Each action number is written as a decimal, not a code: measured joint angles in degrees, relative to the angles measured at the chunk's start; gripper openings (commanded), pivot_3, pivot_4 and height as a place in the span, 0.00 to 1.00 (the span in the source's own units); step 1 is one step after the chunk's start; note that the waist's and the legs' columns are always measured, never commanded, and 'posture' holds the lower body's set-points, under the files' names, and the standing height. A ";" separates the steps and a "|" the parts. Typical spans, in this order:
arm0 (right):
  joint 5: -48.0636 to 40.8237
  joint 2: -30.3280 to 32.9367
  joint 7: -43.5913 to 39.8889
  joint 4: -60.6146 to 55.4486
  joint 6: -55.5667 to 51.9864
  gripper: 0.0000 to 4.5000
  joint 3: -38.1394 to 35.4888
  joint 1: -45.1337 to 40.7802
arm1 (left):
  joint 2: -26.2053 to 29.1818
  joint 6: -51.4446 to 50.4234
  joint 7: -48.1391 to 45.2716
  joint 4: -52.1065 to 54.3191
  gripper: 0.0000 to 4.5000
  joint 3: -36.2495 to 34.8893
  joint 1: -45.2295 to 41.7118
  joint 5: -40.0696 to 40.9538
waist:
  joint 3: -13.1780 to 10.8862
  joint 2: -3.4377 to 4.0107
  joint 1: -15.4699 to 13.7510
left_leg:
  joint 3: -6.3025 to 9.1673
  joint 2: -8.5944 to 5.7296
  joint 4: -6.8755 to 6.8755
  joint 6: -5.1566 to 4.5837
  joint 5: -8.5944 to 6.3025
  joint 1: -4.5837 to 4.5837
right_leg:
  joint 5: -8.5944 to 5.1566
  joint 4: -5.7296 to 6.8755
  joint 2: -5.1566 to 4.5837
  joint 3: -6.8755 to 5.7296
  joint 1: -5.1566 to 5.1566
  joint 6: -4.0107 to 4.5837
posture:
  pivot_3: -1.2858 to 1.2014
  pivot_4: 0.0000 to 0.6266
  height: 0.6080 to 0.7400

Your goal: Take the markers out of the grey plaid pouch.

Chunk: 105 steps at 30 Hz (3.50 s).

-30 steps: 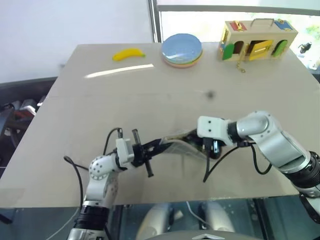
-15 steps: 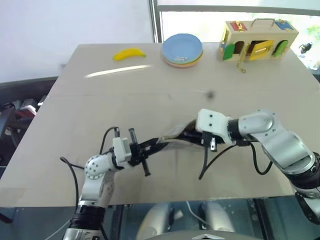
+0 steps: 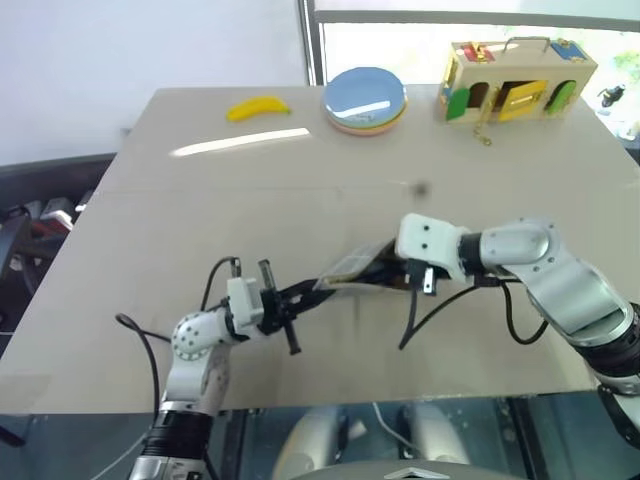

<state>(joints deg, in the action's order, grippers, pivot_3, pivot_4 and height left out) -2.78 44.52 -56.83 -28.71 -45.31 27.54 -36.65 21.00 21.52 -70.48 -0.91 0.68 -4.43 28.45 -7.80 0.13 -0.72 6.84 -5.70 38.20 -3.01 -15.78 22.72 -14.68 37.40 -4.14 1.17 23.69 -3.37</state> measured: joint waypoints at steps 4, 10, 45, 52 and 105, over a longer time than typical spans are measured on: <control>2.49 0.52 -1.20 3.06 3.80 0.25 3.24 -0.06 | -0.28 0.00 0.08 -0.21 0.00 0.07 -0.04 -0.01 | 0.00 0.00 0.23 | -0.02 0.01 0.01 0.00 0.00 -0.02 | 0.00 0.04 0.01 0.04 0.00 0.00 | 0.52 0.24 1.00; 7.42 -3.03 -1.37 11.62 10.12 0.25 6.53 -2.71 | -0.41 0.00 0.07 -0.36 0.00 0.15 -0.06 -0.02 | 0.00 0.00 0.36 | -0.03 0.01 0.04 0.01 0.01 -0.02 | 0.00 0.09 0.02 0.04 0.01 0.00 | 0.52 0.24 1.00; 13.84 -4.63 -11.35 9.95 1.06 0.52 10.56 -9.25 | -2.82 -16.31 -4.16 -1.32 0.00 0.52 -3.75 9.50 | 0.01 -0.02 0.17 | -0.01 0.00 0.09 0.02 0.01 -0.03 | 0.00 0.17 0.01 0.03 0.01 0.00 | 0.52 0.24 1.00; 16.02 -5.56 -9.98 16.15 7.37 0.34 11.71 -9.21 | -3.82 -16.85 -5.85 -4.99 0.00 0.95 -5.61 8.71 | 0.03 -0.07 0.19 | -0.02 -0.01 0.15 0.03 0.02 -0.07 | 0.00 0.24 0.01 0.03 -0.01 0.00 | 0.52 0.24 1.00; -0.16 25.43 -6.89 16.96 12.93 0.06 -21.09 16.21 | -7.12 -6.42 -8.49 -6.95 0.00 -2.87 -3.51 6.35 | -0.05 -0.05 0.32 | -0.25 0.04 0.09 0.02 0.02 -0.09 | 0.00 0.29 0.00 0.23 -0.01 0.00 | 0.52 0.24 1.00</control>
<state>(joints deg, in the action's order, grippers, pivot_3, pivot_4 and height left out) -2.94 69.95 -63.73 -11.75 -32.38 6.45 -20.44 13.88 15.10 -78.98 -7.86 -2.19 -7.94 34.80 -7.85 0.07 -0.40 6.59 -5.66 38.29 -2.99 -15.76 22.63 -14.68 37.70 -4.15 1.40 23.69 -3.37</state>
